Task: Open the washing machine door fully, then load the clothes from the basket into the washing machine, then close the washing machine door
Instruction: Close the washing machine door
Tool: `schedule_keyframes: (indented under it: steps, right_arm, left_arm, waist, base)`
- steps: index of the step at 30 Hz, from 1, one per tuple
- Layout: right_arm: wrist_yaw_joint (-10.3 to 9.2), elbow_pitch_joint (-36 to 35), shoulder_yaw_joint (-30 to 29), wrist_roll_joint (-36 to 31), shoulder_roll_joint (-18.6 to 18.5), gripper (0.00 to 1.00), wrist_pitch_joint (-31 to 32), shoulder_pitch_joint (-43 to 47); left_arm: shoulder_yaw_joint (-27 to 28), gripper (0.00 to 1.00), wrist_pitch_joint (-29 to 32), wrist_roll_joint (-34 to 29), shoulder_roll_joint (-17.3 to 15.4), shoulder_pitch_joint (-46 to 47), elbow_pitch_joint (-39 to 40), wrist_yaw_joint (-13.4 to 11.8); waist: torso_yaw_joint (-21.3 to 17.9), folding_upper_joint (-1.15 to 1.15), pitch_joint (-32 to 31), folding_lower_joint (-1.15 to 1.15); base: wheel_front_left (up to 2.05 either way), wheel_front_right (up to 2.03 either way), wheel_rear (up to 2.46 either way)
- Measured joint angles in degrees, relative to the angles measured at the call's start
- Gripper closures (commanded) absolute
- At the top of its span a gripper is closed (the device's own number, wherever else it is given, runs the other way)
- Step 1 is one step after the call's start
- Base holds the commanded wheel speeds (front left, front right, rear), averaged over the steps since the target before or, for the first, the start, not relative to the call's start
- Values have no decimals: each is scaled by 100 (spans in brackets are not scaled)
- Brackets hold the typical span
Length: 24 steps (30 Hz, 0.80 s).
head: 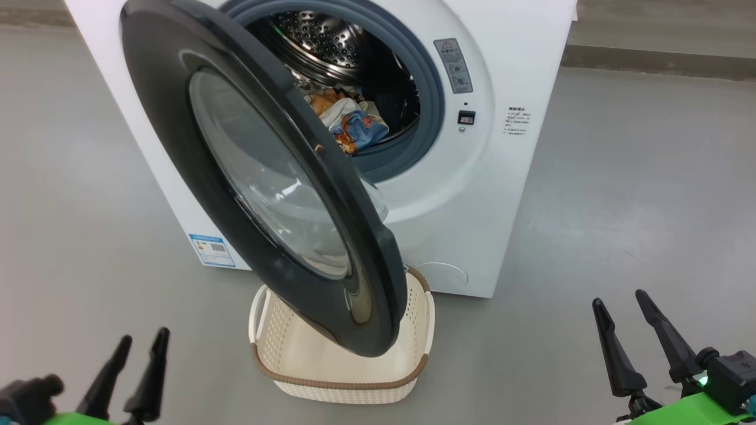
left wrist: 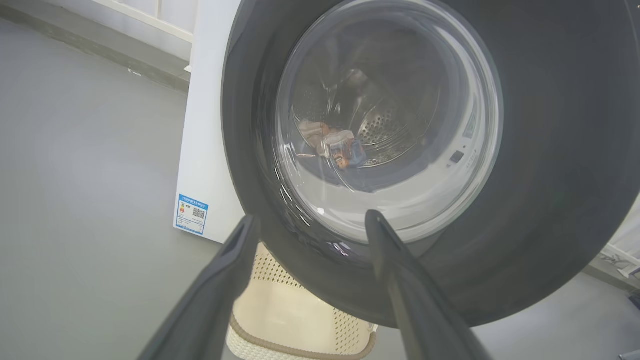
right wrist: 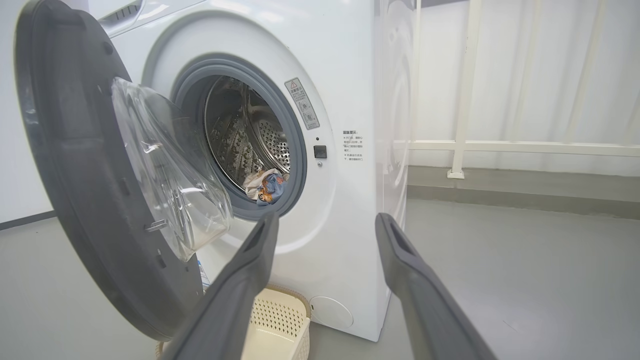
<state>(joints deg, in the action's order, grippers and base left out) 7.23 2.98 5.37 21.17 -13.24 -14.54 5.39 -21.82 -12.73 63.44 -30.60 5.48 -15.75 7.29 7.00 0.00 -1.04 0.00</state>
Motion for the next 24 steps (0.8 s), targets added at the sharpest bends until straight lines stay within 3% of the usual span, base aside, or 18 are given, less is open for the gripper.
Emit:
schedule_keyframes:
  steps: [5,13,19,24]
  right_arm:
    - [0,2,0,0,4,0,0,1]
    - [0,4,8,-1,7,0,0,-2]
    - [0,8,8,-1,19,0,0,-4]
    - [0,9,15,-1,23,0,0,-7]
  left_arm:
    - [-125,0,-147,-1060,237,1,-272,0]
    - [1240,0,-151,-2905,1073,-354,-108,7]
    - [1989,0,-159,-3862,1686,-626,59,7]
    - [2371,0,-166,-4415,1985,-739,79,7]
  waist:
    - [84,0,-23,0]
    - [145,0,-61,0]
    - [165,0,-65,0]
    - [166,0,-54,0]
  base:
    - [0,0,0]
    - [0,0,0]
    - [0,0,0]
    - [0,0,0]
